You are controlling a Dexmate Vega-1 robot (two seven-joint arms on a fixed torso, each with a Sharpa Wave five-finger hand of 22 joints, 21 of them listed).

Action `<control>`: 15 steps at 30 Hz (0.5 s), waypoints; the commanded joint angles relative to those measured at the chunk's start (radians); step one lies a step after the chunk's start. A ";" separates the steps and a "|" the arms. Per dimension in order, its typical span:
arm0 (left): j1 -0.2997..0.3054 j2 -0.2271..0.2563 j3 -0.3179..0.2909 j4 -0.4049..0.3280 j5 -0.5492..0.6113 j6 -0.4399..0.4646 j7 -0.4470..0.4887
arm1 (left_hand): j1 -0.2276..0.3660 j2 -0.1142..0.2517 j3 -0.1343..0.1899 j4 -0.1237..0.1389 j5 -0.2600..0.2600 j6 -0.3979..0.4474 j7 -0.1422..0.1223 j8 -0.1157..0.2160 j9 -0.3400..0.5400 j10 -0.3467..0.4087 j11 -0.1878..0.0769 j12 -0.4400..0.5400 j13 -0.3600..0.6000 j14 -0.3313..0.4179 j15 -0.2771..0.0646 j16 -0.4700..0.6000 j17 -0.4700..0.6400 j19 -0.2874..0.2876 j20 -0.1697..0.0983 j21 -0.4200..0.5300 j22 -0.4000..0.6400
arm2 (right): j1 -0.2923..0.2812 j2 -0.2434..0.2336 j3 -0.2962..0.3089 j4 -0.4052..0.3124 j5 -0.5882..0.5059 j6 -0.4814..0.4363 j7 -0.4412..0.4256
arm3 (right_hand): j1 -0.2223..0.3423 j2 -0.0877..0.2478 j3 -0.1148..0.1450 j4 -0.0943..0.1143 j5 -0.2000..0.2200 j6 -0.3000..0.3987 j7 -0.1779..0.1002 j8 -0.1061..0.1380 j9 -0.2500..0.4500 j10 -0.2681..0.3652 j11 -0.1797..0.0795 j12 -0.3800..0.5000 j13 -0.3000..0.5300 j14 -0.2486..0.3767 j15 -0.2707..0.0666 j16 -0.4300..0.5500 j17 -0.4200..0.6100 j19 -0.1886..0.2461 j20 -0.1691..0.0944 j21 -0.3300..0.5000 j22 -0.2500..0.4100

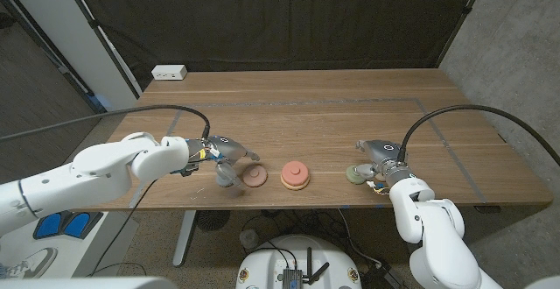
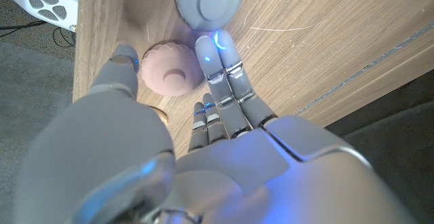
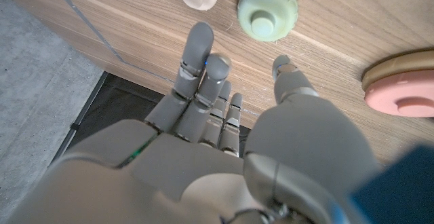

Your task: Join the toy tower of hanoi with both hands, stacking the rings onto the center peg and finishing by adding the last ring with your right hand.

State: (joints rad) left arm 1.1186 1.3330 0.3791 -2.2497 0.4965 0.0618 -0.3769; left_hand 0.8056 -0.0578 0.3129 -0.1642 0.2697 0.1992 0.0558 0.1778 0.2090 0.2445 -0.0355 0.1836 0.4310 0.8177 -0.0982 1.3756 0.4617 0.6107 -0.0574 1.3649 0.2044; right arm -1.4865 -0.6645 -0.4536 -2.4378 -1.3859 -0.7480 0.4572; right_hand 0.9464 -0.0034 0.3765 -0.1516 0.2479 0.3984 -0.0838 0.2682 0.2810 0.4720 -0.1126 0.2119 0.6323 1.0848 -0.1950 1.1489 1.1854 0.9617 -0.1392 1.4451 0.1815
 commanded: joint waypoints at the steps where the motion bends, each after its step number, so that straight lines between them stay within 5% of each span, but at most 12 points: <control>1: -0.014 -0.031 0.017 0.029 0.024 -0.039 0.026 | 0.009 -0.011 -0.005 0.000 -0.002 0.017 -0.005 0.016 -0.001 0.020 -0.007 0.018 0.002 0.002 -0.118 0.010 0.002 0.009 -0.101 0.015 0.000 | -0.002 0.005 0.003 0.003 0.002 0.001 -0.006 | 0.010 0.002 -0.004 -0.002 0.006 0.006 -0.001 -0.004 0.004 0.009 0.003 -0.004 0.003 0.006 -0.026 -0.001 0.006 -0.002 -0.078 -0.004 0.001; 15: 0.015 -0.038 0.009 0.050 0.057 -0.055 0.089 | 0.034 -0.003 0.001 -0.002 0.001 0.057 -0.017 0.034 -0.002 0.052 -0.023 0.032 0.004 0.022 -0.118 0.027 0.002 0.023 -0.099 0.032 0.000 | 0.004 0.009 0.000 0.003 -0.017 0.001 0.014 | 0.009 0.005 -0.002 -0.002 0.008 0.010 -0.001 -0.004 0.004 0.010 0.003 -0.005 0.004 0.004 -0.026 -0.002 0.012 -0.002 -0.078 -0.005 0.002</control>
State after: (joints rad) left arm 1.1131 1.3044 0.3930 -2.2191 0.5390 0.0233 -0.3349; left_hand 0.8255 -0.0616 0.3130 -0.1642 0.2697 0.2448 0.0428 0.2017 0.2044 0.2877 -0.0574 0.2078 0.4339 0.8273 -0.1000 1.3982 0.4616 0.6253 -0.0601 1.3907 0.2045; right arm -1.4873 -0.6591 -0.4514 -2.4354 -1.3860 -0.7464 0.4550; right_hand 0.9464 -0.0035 0.3765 -0.1516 0.2516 0.3984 -0.0838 0.2682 0.2809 0.4719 -0.1126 0.2119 0.6322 1.0848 -0.1949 1.1489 1.1927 0.9617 -0.1392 1.4451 0.1815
